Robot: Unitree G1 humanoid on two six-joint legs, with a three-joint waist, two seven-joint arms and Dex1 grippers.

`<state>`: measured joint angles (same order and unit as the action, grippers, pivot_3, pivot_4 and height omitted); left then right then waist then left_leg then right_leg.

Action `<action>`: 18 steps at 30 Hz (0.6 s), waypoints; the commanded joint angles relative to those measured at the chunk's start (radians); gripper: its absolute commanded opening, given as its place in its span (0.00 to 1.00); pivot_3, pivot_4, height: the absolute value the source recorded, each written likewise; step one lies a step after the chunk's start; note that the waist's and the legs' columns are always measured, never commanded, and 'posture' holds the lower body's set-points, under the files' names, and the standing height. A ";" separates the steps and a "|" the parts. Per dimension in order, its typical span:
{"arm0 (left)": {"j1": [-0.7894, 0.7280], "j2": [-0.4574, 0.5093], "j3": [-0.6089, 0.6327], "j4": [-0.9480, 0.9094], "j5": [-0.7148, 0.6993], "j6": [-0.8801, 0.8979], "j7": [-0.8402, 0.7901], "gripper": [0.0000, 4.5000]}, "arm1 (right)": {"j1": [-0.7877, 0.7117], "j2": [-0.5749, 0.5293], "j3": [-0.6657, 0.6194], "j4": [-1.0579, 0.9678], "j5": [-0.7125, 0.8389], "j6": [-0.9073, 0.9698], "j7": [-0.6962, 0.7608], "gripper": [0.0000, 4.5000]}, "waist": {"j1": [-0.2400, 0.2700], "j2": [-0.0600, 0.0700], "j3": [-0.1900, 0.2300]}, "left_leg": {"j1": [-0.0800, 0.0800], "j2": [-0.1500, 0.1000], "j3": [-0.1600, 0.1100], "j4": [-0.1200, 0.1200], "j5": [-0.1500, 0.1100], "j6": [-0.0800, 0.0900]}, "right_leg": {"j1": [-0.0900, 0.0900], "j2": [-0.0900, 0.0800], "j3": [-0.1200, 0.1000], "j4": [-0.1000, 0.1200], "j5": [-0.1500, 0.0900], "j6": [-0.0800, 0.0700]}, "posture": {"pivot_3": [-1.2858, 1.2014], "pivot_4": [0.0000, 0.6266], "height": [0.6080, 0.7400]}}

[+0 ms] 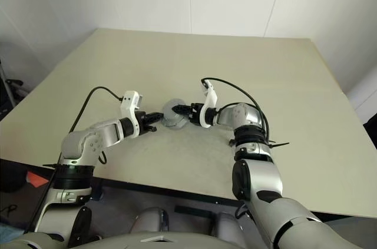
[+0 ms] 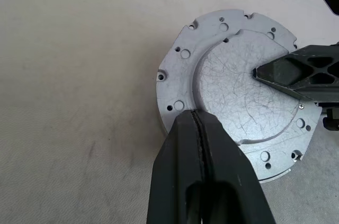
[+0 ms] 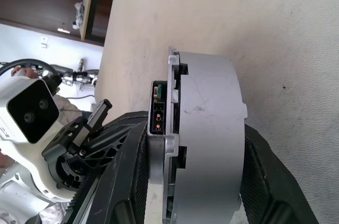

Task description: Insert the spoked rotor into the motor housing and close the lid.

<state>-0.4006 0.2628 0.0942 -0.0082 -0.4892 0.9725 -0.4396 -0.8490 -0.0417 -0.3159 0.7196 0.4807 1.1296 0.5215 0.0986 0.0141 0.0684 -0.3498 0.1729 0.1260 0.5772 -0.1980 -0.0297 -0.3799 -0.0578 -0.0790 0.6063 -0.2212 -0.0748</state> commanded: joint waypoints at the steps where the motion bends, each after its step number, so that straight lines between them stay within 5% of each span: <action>1: -0.008 -0.017 0.025 -0.029 -0.021 -0.059 -0.008 0.00 | -0.048 0.003 -0.043 0.031 0.033 -0.028 -0.040 0.49 | 0.000 0.000 0.000 | 0.000 0.000 0.000 0.000 0.000 0.000 | 0.000 0.000 0.000 0.000 0.000 0.000 | 0.52 0.00 1.00; 9: -0.023 -0.074 0.208 -0.031 -0.124 -0.139 0.038 0.00 | -0.174 -0.009 -0.273 0.210 0.158 -0.142 -0.187 0.49 | -0.001 0.000 0.000 | -0.004 0.000 0.000 0.000 0.000 0.000 | -0.004 0.000 0.000 0.000 0.001 -0.002 | 0.52 0.00 1.00; 18: 0.003 -0.073 0.227 -0.055 -0.171 -0.129 0.055 0.00 | -0.274 0.014 -0.431 0.230 0.301 -0.187 -0.281 0.49 | -0.002 0.000 0.000 | -0.026 0.000 0.000 0.003 0.002 0.005 | -0.026 0.001 -0.001 0.003 0.002 -0.002 | 0.52 0.00 1.00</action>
<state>-0.3921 0.1874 0.3092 -0.0185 -0.6347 0.8498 -0.3875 -1.0703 -0.0353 -0.7135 0.9784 0.7086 0.9455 0.2390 0.0969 0.0138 0.0686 -0.3757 0.1734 0.1260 0.5798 -0.1962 -0.0241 -0.4057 -0.0571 -0.0802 0.6094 -0.2196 -0.0771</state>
